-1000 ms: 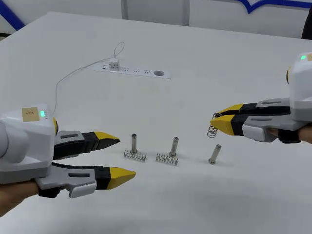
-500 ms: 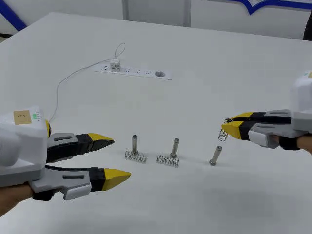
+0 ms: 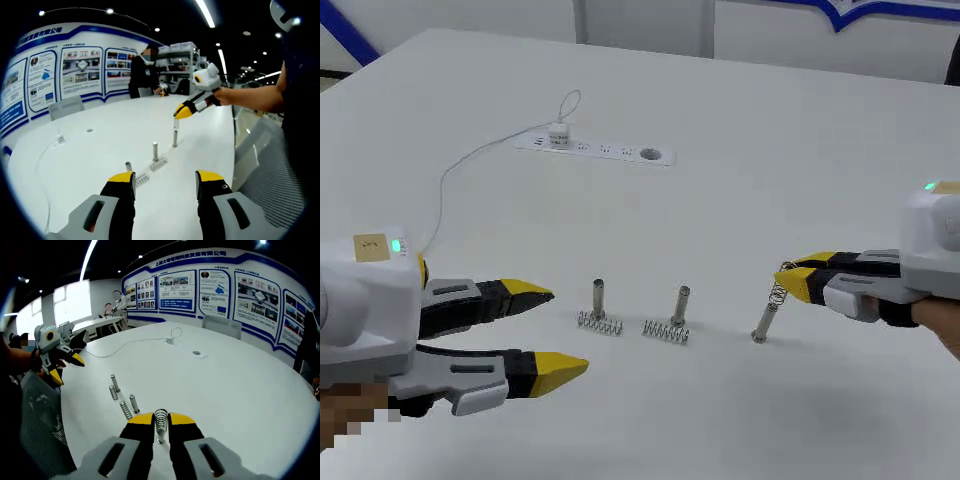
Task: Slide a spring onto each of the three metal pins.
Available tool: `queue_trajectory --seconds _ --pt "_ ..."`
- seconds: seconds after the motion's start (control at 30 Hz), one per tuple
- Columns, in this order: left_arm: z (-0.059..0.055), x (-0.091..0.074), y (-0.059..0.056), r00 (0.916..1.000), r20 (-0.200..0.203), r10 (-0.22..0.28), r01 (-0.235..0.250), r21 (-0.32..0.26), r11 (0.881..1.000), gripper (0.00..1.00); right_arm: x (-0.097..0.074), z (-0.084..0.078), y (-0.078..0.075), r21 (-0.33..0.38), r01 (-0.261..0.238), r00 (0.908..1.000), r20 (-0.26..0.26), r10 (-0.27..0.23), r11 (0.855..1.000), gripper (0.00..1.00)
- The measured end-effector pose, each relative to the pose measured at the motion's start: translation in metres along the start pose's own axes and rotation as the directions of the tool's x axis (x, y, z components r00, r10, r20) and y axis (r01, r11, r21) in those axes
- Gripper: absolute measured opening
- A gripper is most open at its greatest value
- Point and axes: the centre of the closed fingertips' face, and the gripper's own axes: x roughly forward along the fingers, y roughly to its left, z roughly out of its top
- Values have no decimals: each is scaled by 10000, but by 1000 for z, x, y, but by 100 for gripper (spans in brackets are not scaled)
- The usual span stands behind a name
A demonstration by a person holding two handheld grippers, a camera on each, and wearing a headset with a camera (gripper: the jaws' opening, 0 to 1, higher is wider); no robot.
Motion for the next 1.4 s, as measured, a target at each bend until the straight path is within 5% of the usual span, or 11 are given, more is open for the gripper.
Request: queue_trajectory --seconds 0.57,1.4 --pt "-2 0 1 10000 -73 0 0 -8 10000 49 10 -18 -2 238 62 10000 -44 -61 9997 12" --pt "-5 1 -1 9999 -137 -68 68 2 10000 49 29 -53 3 508 86 9961 -885 -41 9987 12"
